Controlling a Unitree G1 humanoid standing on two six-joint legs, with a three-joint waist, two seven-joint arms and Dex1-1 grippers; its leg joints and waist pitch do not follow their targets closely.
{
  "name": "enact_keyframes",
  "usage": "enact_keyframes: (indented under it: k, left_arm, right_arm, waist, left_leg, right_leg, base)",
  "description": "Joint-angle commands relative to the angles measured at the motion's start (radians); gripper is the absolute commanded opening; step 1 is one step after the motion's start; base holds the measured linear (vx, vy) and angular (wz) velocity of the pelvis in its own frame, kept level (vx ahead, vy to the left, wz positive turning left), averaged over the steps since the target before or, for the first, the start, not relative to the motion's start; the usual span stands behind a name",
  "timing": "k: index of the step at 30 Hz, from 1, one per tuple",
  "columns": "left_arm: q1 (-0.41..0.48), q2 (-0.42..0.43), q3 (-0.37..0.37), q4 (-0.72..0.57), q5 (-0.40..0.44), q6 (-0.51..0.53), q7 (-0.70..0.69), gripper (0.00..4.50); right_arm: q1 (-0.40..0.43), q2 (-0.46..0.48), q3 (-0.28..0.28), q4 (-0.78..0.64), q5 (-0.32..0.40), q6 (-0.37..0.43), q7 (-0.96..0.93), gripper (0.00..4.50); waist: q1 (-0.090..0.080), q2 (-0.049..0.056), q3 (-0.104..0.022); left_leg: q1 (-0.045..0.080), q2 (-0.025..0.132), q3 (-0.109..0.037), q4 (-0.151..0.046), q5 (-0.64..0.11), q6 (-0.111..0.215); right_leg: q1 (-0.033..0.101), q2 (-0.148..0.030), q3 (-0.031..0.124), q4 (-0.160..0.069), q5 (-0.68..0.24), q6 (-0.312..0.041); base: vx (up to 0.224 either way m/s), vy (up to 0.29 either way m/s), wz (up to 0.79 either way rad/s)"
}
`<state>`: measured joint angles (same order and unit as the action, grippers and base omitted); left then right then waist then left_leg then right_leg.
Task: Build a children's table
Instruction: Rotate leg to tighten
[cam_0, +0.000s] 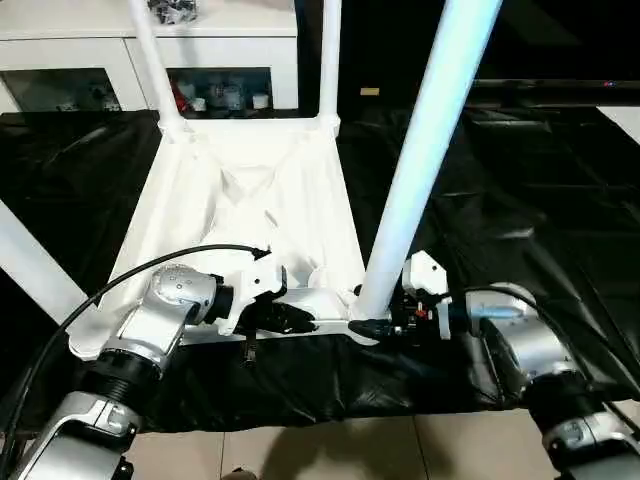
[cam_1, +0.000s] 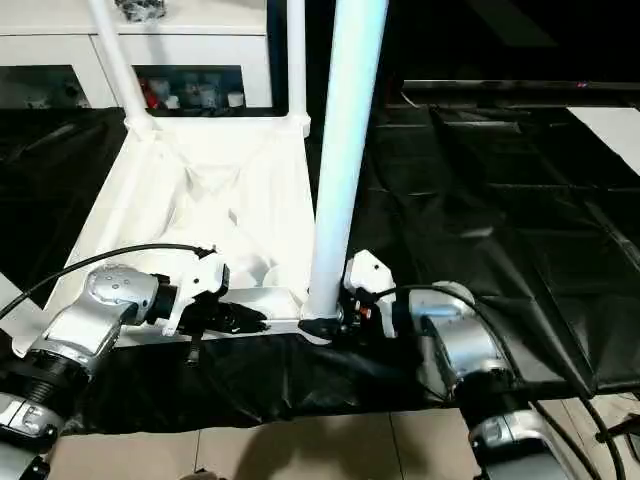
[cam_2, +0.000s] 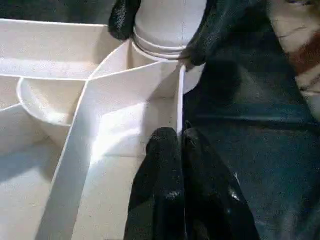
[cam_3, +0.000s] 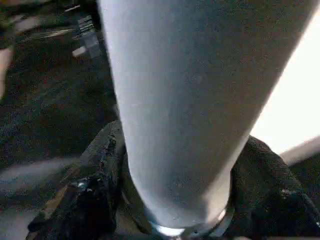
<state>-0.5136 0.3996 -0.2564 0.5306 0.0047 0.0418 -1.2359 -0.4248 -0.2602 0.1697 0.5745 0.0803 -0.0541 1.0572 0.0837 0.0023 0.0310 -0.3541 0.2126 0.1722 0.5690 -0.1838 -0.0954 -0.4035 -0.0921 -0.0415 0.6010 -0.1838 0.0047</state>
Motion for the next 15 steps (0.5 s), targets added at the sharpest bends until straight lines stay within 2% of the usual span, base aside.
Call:
enact_keyframes:
  k: [1,2,3,4,5,7,9,10,11,12,13,14,15]
  left_arm:
    - [-0.023,-0.034,-0.003,0.003,0.023,0.009,0.086,0.0]
    - [-0.018,-0.066,-0.007,-0.015,0.024,0.029,0.12,0.0]
    - [-0.012,-0.102,-0.018,-0.032,0.03,0.046,0.154,0.0]
    - [-0.01,-0.117,-0.022,-0.039,0.033,0.053,0.168,0.0]
    - [-0.006,-0.156,-0.034,-0.05,0.038,0.068,0.2,0.0]
    - [-0.005,-0.179,-0.041,-0.052,0.041,0.075,0.216,0.0]
    - [-0.006,-0.2,-0.047,-0.051,0.045,0.081,0.233,0.0]
    - [-0.007,-0.202,-0.048,-0.051,0.045,0.082,0.235,0.0]
    - [-0.009,-0.23,-0.06,-0.047,0.052,0.085,0.258,0.0]
    - [-0.009,-0.23,-0.06,-0.047,0.052,0.085,0.258,0.0]
    - [-0.011,-0.255,-0.072,-0.04,0.059,0.084,0.275,0.0]
    - [-0.011,-0.26,-0.075,-0.04,0.061,0.085,0.279,0.0]
    - [-0.007,-0.276,-0.087,-0.045,0.075,0.088,0.289,0.0]
  right_arm:
    - [0.012,0.039,0.037,0.024,-0.034,0.003,-0.077,2.64]
    - [0.01,0.077,0.023,0.052,-0.058,0.006,-0.191,2.64]
    - [0.008,0.123,0.007,0.076,-0.073,0.02,-0.307,2.64]
    - [0.007,0.141,0.0,0.085,-0.078,0.025,-0.351,2.64]
    - [0.002,0.188,-0.014,0.107,-0.096,0.04,-0.47,2.63]
    - [-0.001,0.215,-0.02,0.118,-0.109,0.049,-0.541,2.63]
    - [-0.007,0.237,-0.018,0.128,-0.118,0.057,-0.587,2.63]
    - [-0.008,0.24,-0.018,0.13,-0.12,0.058,-0.593,2.63]
    - [-0.019,0.274,-0.022,0.144,-0.124,0.062,-0.64,2.63]
    - [-0.019,0.274,-0.022,0.144,-0.124,0.062,-0.64,2.63]
    - [-0.035,0.302,-0.016,0.158,-0.133,0.055,-0.673,2.63]
    - [-0.04,0.307,-0.016,0.162,-0.135,0.051,-0.681,2.63]
    - [-0.059,0.327,-0.022,0.177,-0.137,0.032,-0.708,3.19]
  waist:
    - [-0.006,-0.003,-0.046]
    - [-0.011,-0.002,-0.042]
    - [-0.013,0.004,-0.039]
    - [-0.022,0.003,-0.037]
    - [-0.032,0.002,-0.038]
    - [-0.04,0.0,-0.039]
    - [-0.045,0.001,-0.042]
    - [-0.046,0.005,-0.042]
    - [-0.047,0.012,-0.04]
    - [-0.05,0.009,-0.039]
    - [-0.048,0.016,-0.04]
    - [-0.052,0.01,-0.039]
    - [-0.051,0.014,-0.039]
  left_leg:
    - [0.005,0.008,0.01,-0.068,-0.257,0.025]
    - [0.005,0.009,0.008,-0.073,-0.272,0.01]
    - [0.006,0.008,0.007,-0.075,-0.291,0.001]
    - [0.006,0.007,0.003,-0.079,-0.328,-0.017]
    - [0.002,0.006,-0.002,-0.082,-0.333,-0.031]
    - [0.001,0.002,-0.005,-0.083,-0.352,-0.028]
    - [0.006,0.002,-0.003,-0.08,-0.364,-0.014]
    - [0.006,0.003,-0.001,-0.08,-0.359,-0.01]
    - [0.005,0.003,-0.002,-0.081,-0.37,-0.01]
    - [0.004,0.003,-0.001,-0.081,-0.375,-0.01]
    - [0.003,0.002,-0.004,-0.083,-0.381,-0.011]
    - [0.002,0.001,-0.003,-0.082,-0.387,-0.012]
    - [0.003,0.001,-0.004,-0.083,-0.389,-0.014]
  right_leg:
    - [0.046,-0.033,0.025,-0.071,-0.234,-0.209]
    - [0.042,-0.033,0.028,-0.075,-0.278,-0.194]
    - [0.039,-0.034,0.028,-0.078,-0.308,-0.186]
    - [0.038,-0.035,0.025,-0.084,-0.38,-0.164]
    - [0.04,-0.036,0.025,-0.086,-0.411,-0.144]
    - [0.038,-0.033,0.023,-0.094,-0.451,-0.118]
    - [0.032,-0.032,0.024,-0.098,-0.434,-0.122]
    - [0.029,-0.029,0.027,-0.097,-0.391,-0.137]
    - [0.029,-0.028,0.026,-0.095,-0.38,-0.145]
    - [0.029,-0.028,0.026,-0.097,-0.38,-0.145]
    - [0.032,-0.029,0.024,-0.095,-0.388,-0.143]
    - [0.031,-0.028,0.024,-0.097,-0.393,-0.141]
    - [0.031,-0.029,0.023,-0.097,-0.401,-0.139]
  base:
    - [0.0,0.0,0.0]
    - [0.0,0.0,0.0]
    - [0.0,0.0,0.0]
    - [0.0,0.0,0.0]
    - [0.0,0.0,0.0]
    - [0.0,0.0,0.0]
    - [0.0,0.0,0.0]
    - [0.0,0.0,0.0]
    - [0.0,0.0,0.0]
    - [0.0,0.0,0.0]
    - [0.0,0.0,0.0]
    - [0.0,0.0,0.0]
    - [0.0,0.0,0.0]
